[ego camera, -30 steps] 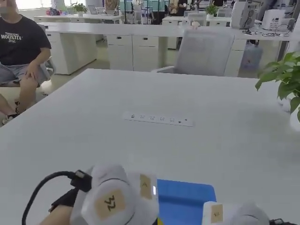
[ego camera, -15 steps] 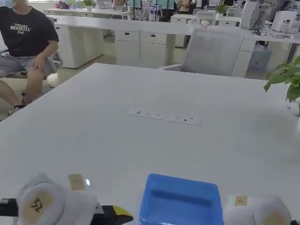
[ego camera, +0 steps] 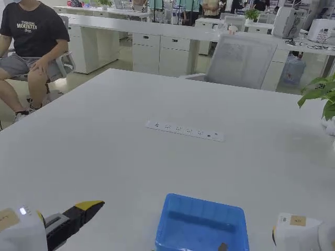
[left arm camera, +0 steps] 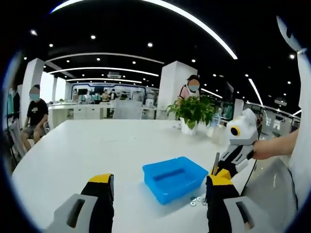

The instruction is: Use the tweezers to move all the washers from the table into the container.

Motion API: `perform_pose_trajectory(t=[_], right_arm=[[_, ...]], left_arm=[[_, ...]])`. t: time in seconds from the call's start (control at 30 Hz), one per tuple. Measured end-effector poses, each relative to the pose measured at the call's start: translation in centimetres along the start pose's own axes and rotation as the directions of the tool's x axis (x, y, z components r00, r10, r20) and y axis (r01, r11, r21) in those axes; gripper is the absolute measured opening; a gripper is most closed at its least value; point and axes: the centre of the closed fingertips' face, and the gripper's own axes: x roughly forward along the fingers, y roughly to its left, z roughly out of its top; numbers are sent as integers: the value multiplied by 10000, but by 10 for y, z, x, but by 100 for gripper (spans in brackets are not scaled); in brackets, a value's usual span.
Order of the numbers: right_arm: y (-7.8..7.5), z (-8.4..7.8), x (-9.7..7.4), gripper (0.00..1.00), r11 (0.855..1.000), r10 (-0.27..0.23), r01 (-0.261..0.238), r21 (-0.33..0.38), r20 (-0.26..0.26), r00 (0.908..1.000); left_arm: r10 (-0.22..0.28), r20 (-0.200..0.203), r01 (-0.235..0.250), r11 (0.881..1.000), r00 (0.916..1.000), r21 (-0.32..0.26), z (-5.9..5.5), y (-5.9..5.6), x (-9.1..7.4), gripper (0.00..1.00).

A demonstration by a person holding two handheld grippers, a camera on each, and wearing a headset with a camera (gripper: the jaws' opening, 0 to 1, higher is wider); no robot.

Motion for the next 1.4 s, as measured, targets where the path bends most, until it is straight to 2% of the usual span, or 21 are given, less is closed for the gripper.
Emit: perform_pose_trajectory(t=[0.1,0.3,0.37,0.6,0.93,1.13,1.3,1.4], right_arm=[[-3,8,-7,3,9998,-188,189,-81,166,9997],[-12,19,-20,3,9979,-569,581,-292,409,9975],[-15,21,-24,3,9972,-669,683,-312,445,9968],[-36,31,-34,3,9914,-1249,1273,-315,696,9897],[-62,40,-33,3,9837,-1738,1768,-313,814,9814],[-79,38,-31,3,9766,-2099,2126,-317,723,9750],[-91,35,-30,3,9713,-2371,2379,-51,634,9694],[-101,34,-30,3,9628,-2701,2695,184,630,9608]], left_arm=[[-54,586,68,9997,9983,-240,7,-1,1,89],[233,1039,-210,9995,9943,-231,14,3,-3,91],[263,1068,-240,9994,9939,-234,15,4,-3,91],[257,787,-252,9997,9966,-73,10,3,0,89],[307,572,-317,9994,9979,161,5,5,0,88],[318,501,-327,9993,9982,177,3,6,0,88],[342,428,-350,9992,9985,180,2,7,1,87],[402,351,-409,9990,9986,203,0,8,1,87]])
